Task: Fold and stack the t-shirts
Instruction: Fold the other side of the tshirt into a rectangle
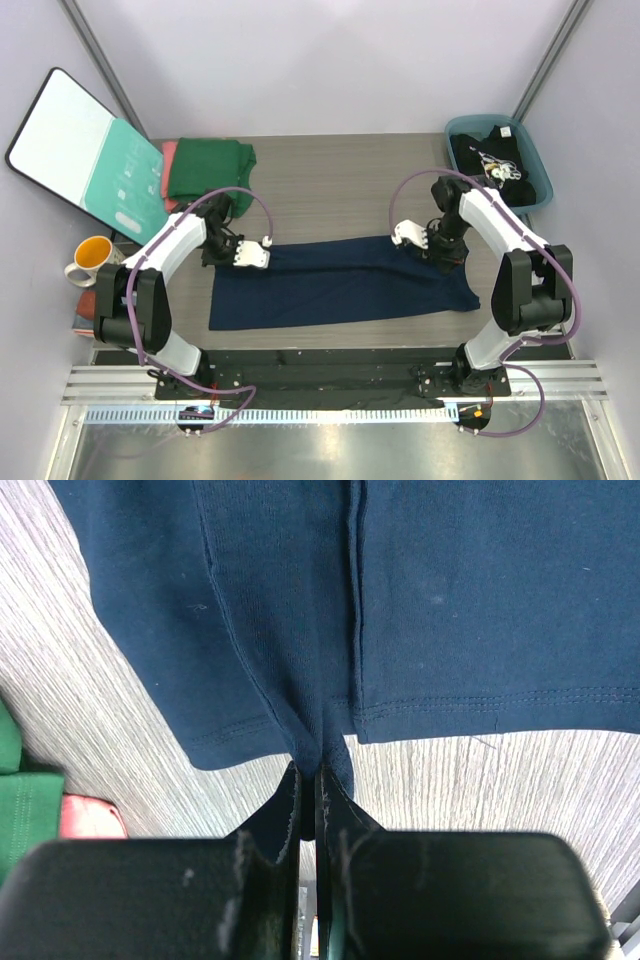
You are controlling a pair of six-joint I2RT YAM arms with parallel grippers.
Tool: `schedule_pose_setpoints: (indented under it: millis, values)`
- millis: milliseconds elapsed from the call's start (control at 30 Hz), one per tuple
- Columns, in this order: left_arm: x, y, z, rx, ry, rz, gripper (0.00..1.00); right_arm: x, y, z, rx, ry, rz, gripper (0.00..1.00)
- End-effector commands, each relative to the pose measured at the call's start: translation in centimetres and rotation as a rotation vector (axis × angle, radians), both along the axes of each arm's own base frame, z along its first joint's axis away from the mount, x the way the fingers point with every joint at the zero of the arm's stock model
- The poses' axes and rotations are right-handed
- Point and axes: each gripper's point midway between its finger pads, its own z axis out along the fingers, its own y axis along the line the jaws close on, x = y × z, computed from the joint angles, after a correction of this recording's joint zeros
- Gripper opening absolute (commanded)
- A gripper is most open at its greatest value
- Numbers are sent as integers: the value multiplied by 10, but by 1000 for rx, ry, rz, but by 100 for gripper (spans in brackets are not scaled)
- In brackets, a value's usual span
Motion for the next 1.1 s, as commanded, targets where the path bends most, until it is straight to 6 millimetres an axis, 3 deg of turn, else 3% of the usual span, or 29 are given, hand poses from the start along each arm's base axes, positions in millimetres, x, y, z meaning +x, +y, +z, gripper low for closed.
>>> schedule_pose_setpoints:
  millis: [0, 300, 533, 633, 667, 733, 800, 900, 1000, 1067]
  values:
    - [-4, 5, 6, 12, 2, -14, 1, -6, -3, 5, -32, -1, 21, 1]
    - [-43, 6, 7, 15, 149, -61, 4, -20, -10, -1, -73, 18, 44, 1]
    - [-50, 8, 3, 36, 168, -62, 9, -25, -10, -5, -84, 31, 63, 1]
    - [-54, 10, 4, 52, 184, -63, 19, -30, -11, -4, -88, 43, 72, 17]
    - [-56, 10, 5, 54, 191, -66, 24, -33, -12, -5, -94, 46, 79, 27]
    - [-60, 13, 7, 67, 212, -69, 34, -36, -15, -6, -105, 43, 94, 35]
    - [-61, 14, 9, 75, 217, -73, 36, -39, -17, -6, -103, 28, 107, 42]
    - [-55, 17, 12, 93, 192, -69, 38, -36, -12, -3, -77, 4, 102, 47]
    - [-22, 14, 14, 86, 74, -15, 37, -13, -2, -3, -45, -71, 36, 44]
    - [13, 8, 20, 63, -38, 33, 37, 5, 12, 3, 20, -117, -6, 32]
